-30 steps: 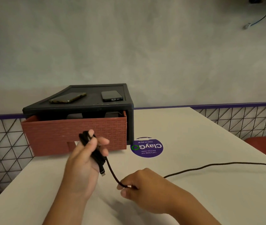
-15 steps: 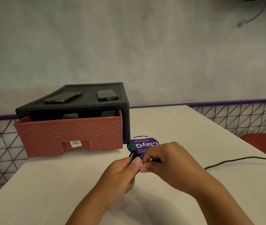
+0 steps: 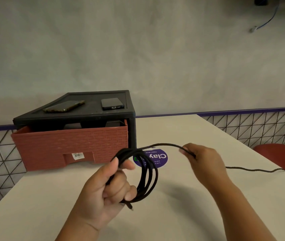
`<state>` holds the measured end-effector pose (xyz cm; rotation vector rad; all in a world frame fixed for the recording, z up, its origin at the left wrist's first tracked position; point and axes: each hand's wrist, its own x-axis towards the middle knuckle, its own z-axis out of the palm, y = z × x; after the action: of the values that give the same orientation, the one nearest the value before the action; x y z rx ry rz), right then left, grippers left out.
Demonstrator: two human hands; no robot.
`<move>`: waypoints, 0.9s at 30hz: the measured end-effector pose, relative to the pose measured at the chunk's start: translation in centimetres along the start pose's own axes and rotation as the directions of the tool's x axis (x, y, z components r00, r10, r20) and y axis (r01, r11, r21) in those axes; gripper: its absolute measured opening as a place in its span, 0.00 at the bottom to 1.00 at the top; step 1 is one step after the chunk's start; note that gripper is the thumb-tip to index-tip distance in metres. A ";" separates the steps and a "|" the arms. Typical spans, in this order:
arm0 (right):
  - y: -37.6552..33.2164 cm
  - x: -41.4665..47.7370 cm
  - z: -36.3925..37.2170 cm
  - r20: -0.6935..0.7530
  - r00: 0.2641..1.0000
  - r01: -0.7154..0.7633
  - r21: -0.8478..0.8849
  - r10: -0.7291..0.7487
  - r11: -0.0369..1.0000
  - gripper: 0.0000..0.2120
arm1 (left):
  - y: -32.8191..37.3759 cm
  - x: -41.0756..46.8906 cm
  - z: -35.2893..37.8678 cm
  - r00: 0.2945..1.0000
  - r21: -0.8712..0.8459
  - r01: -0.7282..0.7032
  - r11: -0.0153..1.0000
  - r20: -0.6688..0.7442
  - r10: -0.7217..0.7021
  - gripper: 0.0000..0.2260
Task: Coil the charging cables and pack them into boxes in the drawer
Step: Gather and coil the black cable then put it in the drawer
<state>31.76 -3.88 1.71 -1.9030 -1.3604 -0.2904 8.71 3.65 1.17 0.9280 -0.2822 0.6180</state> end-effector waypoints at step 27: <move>-10.4 -4.4 2.5 0.755 0.600 0.500 -0.097 -0.264 0.860 0.10 | -1.5 0.5 0.1 0.821 0.676 0.142 0.723 -0.489 0.296 0.06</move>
<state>20.22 -3.82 2.15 -2.0367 -2.4142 0.0884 10.05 3.07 0.51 1.3986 0.5101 1.0956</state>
